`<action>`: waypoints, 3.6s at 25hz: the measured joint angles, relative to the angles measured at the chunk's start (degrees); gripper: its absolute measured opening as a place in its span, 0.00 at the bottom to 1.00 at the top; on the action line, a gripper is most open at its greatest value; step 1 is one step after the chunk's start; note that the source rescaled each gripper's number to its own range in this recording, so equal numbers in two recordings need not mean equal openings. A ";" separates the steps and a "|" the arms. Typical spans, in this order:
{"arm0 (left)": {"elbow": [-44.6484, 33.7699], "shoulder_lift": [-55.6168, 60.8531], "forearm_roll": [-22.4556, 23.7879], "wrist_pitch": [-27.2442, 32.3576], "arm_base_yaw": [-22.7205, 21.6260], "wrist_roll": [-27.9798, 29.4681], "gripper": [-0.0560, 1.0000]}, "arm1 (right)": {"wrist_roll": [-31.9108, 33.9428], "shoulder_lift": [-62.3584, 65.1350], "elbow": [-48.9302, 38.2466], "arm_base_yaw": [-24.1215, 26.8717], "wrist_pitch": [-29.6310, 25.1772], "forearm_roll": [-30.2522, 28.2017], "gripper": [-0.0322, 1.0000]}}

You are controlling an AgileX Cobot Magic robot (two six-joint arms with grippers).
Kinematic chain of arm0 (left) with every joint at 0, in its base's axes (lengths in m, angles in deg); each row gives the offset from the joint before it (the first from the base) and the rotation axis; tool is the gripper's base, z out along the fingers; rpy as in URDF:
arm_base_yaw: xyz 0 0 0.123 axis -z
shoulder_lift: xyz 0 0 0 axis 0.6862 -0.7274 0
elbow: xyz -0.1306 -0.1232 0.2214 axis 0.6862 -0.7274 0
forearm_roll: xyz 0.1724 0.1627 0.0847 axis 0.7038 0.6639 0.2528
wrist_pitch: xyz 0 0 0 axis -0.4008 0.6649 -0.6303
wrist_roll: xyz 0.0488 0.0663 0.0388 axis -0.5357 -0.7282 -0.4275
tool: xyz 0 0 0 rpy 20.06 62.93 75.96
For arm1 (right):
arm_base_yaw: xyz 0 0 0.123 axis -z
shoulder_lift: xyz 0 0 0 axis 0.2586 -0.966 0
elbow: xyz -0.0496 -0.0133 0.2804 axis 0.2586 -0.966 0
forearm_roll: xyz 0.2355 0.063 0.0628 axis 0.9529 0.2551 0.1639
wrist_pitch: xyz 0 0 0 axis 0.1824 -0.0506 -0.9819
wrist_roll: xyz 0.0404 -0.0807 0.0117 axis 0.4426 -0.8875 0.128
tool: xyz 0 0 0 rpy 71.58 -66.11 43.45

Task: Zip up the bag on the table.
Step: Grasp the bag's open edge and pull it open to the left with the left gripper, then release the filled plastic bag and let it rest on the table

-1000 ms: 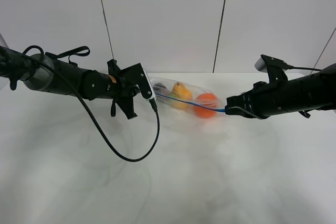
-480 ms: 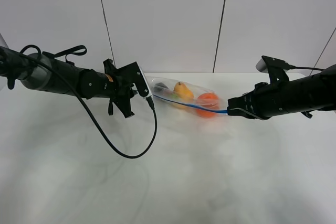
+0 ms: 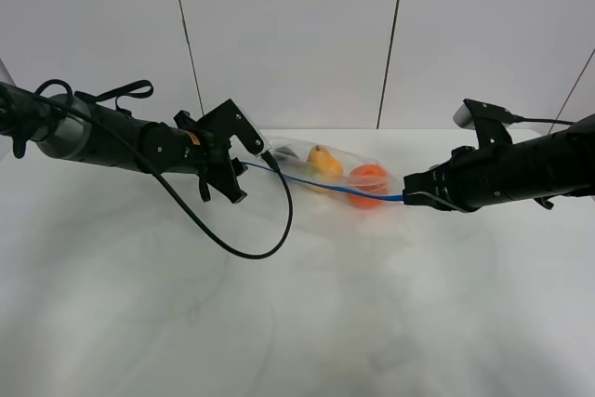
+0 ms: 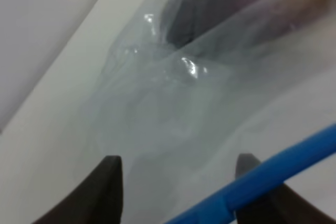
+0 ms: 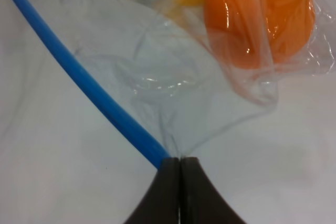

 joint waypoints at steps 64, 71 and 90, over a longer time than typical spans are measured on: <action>7.29 0.05 -0.02 34.70 -22.27 34.02 0.72 | -0.06 0.00 -0.11 0.00 0.93 -1.64 0.03; 7.73 3.00 -0.02 36.85 -22.27 33.83 0.72 | -0.06 0.00 -0.11 0.00 0.93 -1.74 0.03; 4.97 16.32 -0.02 39.93 -22.27 33.34 0.72 | -0.06 0.00 -0.11 0.00 0.93 -1.80 0.03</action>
